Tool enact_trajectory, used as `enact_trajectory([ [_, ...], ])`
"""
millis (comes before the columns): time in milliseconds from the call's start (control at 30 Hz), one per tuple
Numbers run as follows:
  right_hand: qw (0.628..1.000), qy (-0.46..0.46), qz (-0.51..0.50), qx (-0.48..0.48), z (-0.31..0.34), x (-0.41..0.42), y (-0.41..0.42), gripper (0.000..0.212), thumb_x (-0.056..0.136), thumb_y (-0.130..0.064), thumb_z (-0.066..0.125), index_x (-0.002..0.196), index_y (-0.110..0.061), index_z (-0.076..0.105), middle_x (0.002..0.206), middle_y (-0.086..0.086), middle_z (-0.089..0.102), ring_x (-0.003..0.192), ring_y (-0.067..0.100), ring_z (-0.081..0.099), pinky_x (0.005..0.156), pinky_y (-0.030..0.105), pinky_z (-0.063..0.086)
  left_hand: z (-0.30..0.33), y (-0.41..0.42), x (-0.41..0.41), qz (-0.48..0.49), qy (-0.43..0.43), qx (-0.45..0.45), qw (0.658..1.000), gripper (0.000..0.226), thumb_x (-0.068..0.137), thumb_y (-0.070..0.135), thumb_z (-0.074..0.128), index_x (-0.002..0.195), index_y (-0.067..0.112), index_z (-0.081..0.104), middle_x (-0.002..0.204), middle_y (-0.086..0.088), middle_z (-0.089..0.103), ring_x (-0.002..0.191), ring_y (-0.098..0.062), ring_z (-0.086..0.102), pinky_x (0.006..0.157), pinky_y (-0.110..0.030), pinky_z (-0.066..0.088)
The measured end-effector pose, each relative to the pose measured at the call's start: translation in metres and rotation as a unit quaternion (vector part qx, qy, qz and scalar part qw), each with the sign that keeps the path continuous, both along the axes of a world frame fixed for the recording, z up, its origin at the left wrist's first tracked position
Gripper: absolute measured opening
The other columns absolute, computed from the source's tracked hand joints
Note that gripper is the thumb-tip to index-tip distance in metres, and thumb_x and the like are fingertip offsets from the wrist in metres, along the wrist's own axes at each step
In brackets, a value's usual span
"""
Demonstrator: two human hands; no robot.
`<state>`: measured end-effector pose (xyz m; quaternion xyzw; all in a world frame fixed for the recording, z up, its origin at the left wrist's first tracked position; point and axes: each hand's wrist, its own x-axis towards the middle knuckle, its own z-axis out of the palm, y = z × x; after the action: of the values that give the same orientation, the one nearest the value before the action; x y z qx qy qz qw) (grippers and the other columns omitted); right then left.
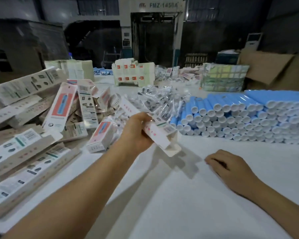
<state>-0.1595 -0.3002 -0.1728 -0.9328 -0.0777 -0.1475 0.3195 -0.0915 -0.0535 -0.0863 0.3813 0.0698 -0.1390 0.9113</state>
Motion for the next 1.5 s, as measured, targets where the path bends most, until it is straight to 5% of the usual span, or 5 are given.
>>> enact_trajectory([
  [167, 0.913, 0.050, 0.011, 0.405, 0.007, -0.002, -0.001, 0.024, 0.097, -0.002, 0.042, 0.101, -0.002, 0.065, 0.068, 0.005, 0.068, 0.058, 0.014, 0.058, 0.058, 0.022, 0.049, -0.029, -0.070, -0.028, -0.064, 0.089, -0.094, 0.990, 0.026, 0.081, -0.007, 0.035, 0.097, 0.005, 0.051, 0.079, -0.024, 0.068, 0.083, -0.046, 0.057, 0.093, -0.067, 0.034],
  [667, 0.934, 0.052, 0.002, 0.353, 0.006, 0.003, 0.002, 0.040, 0.090, -0.001, 0.058, 0.080, -0.036, 0.075, 0.088, -0.008, 0.075, 0.082, 0.010, 0.071, 0.065, 0.023, 0.055, -0.049, -0.086, -0.038, -0.106, 0.073, -0.109, 0.986, 0.017, 0.077, -0.001, 0.043, 0.092, 0.003, 0.051, 0.109, -0.023, 0.066, 0.107, -0.043, 0.059, 0.102, -0.059, 0.038],
  [867, 0.914, 0.023, -0.120, 0.387, 0.013, 0.004, -0.016, 0.025, 0.092, -0.007, 0.056, 0.086, -0.025, 0.072, 0.071, -0.006, 0.073, 0.055, 0.009, 0.067, 0.040, 0.023, 0.044, -0.040, -0.068, -0.029, 0.075, -0.046, 0.095, 0.992, 0.042, 0.087, 0.008, 0.055, 0.127, 0.018, 0.045, 0.097, -0.004, 0.060, 0.077, -0.013, 0.062, 0.056, -0.020, 0.051],
  [1167, 0.967, 0.043, -0.050, 0.245, 0.012, -0.003, -0.015, 0.025, 0.090, -0.004, 0.057, 0.082, -0.024, 0.069, 0.077, -0.008, 0.071, 0.070, 0.004, 0.065, 0.058, 0.020, 0.049, -0.068, -0.070, -0.042, 0.017, -0.533, 0.795, 0.289, 0.095, 0.079, 0.078, 0.035, 0.152, 0.024, 0.008, 0.157, 0.004, 0.014, 0.144, -0.020, -0.001, 0.109, -0.051, -0.022],
  [1500, 0.974, 0.060, -0.008, 0.220, 0.015, -0.005, -0.018, 0.028, 0.092, -0.002, 0.053, 0.080, -0.021, 0.069, 0.069, -0.012, 0.069, 0.064, 0.000, 0.063, 0.054, 0.015, 0.046, -0.071, -0.075, -0.043, -0.024, -0.532, 0.800, 0.275, 0.083, 0.082, 0.078, 0.030, 0.144, 0.023, 0.025, 0.126, 0.005, 0.042, 0.112, -0.019, 0.040, 0.092, -0.031, 0.030],
])
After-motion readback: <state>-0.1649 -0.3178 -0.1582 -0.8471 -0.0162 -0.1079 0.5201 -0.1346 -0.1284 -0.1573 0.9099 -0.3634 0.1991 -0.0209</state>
